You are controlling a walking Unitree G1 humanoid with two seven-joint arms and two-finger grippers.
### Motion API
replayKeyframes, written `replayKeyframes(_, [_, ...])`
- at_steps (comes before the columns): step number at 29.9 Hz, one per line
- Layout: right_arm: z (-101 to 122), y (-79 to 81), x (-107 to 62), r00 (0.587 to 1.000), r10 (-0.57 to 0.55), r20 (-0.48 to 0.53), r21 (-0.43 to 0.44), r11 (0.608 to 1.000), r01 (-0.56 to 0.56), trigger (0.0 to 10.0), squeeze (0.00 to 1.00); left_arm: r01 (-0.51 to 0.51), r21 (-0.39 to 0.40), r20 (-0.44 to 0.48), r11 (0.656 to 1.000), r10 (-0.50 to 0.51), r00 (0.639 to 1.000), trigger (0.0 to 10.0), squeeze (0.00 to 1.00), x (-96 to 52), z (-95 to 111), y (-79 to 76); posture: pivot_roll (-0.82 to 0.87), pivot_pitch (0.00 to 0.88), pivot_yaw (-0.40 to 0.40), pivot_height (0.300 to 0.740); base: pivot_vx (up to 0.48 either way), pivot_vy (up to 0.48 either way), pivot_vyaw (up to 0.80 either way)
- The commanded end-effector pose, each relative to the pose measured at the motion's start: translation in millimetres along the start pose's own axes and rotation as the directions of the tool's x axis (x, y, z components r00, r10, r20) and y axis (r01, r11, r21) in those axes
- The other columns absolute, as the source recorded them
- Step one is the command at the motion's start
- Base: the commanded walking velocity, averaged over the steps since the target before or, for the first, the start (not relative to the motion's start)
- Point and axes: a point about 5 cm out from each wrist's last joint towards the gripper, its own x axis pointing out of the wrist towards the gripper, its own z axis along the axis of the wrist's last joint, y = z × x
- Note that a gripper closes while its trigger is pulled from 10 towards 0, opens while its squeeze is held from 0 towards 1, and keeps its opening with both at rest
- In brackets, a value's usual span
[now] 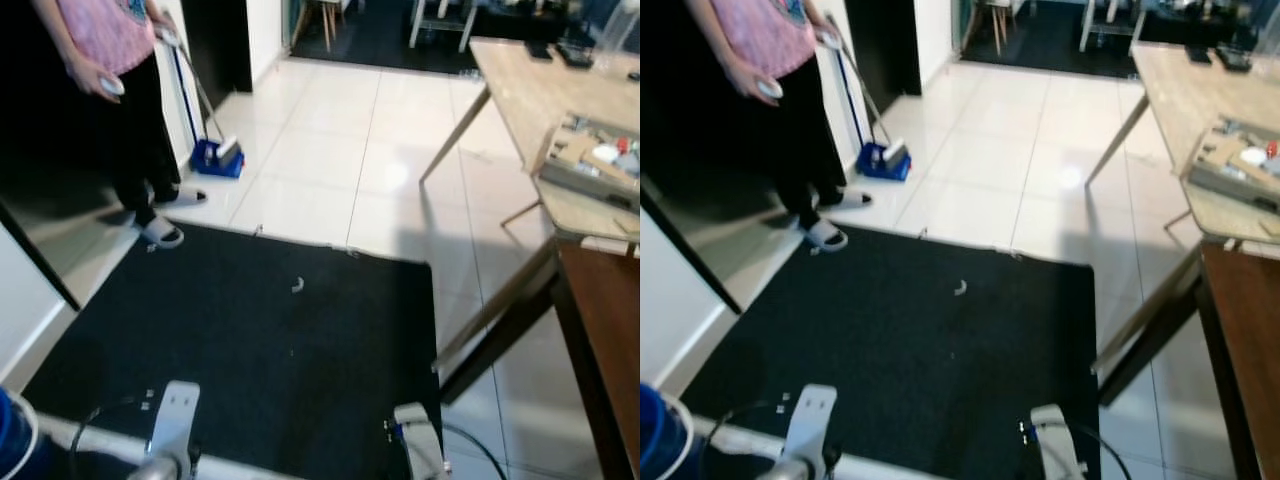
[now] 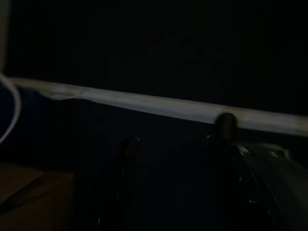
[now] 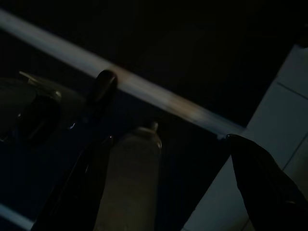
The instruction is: Picking trash to rubbish bin
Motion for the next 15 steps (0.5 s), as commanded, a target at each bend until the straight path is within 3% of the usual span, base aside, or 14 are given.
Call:
replayKeyframes(1, [-1, -0.2, -0.2, 1.0, -0.007, -0.001, 0.03, 1.0, 0.007, 10.0, 0.0, -0.007, -0.001, -0.016, 1.0, 0.007, 1.0, 10.0, 0.0, -1.8, -6, 2.1, 0.12, 0.111, 0.006, 0.74, 0.0, 0.0, 0.8])
replayKeyframes(6, [1, -0.7, 0.3, 1.0, -0.016, 0.011, 0.041, 0.999, 0.015, 10.0, 0.0, 0.0, -0.009, -0.004, 1.0, 0.0, 1.0, 10.0, 0.0, -1.5, -4, 1.5, 0.11, 0.109, 0.008, 0.74, 0.0, 0.0, 0.8])
replayKeyframes(15, [11, -5.8, 0.7, 0.996, -0.055, 0.063, 0.11, 0.993, 0.048, 10.0, 0.0, 0.019, -0.028, 0.032, 0.999, -0.018, 0.999, 10.0, 0.0, -0.6, 2, -0.6, 0.11, 0.106, 0.004, 0.74, 0.0, 0.0, 0.0])
